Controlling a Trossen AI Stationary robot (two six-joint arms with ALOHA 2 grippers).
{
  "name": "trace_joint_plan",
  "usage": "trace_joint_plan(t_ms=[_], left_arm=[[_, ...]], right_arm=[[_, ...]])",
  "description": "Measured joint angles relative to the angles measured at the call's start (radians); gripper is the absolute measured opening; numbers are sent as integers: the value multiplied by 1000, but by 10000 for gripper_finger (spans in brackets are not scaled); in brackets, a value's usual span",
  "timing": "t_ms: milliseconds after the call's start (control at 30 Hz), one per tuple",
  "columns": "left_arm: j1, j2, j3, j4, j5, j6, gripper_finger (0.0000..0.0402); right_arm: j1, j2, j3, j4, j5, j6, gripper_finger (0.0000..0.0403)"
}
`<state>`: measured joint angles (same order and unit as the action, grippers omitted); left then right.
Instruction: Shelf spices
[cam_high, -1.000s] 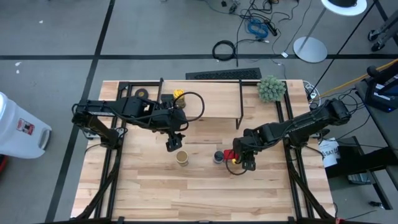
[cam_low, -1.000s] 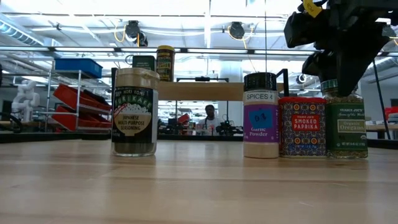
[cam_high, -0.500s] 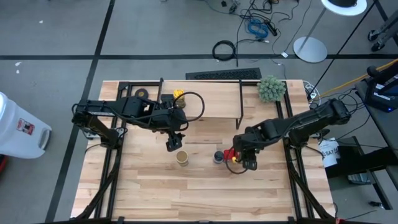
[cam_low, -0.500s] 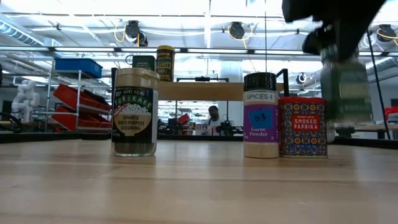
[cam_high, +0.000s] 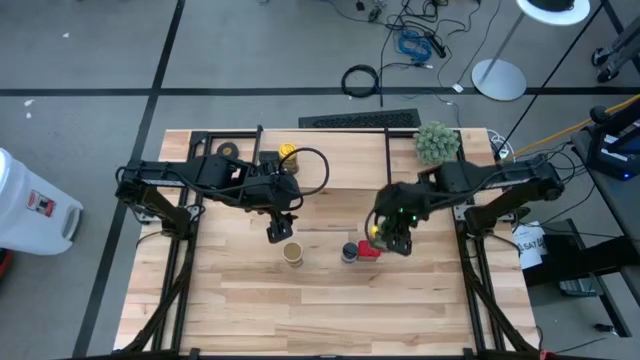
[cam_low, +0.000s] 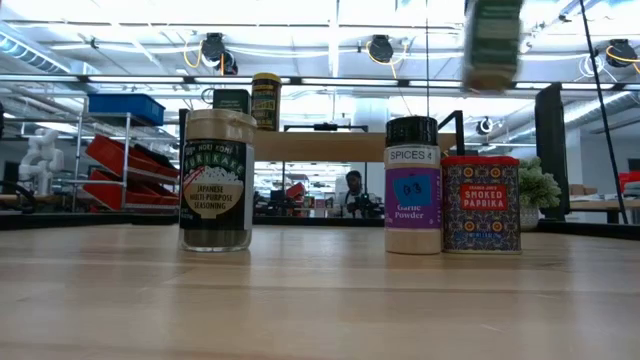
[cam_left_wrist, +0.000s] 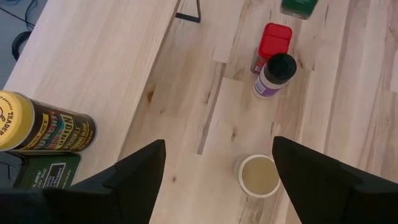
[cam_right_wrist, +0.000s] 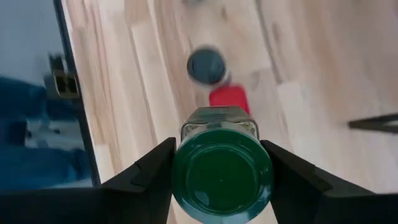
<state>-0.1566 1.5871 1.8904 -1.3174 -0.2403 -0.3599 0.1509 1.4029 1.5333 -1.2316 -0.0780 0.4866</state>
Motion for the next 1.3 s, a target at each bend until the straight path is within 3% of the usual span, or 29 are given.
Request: trace_joint_plan(t_ms=[367,767,967,1300], left_arm=[[1,0,0,0,-11,0,303],[34,-14,10,-10,-47,-54,303],[59,-33,50,-8,-113,-54,303],[123,-104,55,-10,-189,-51,303]], right_arm=[[-240,24,199,-1,0,-202,197],[-479,240,516,-66,-1,-494,197],[-526,322,584,-89,-17,-588,197],[-531,388,586,-106,-58,-663,198]])
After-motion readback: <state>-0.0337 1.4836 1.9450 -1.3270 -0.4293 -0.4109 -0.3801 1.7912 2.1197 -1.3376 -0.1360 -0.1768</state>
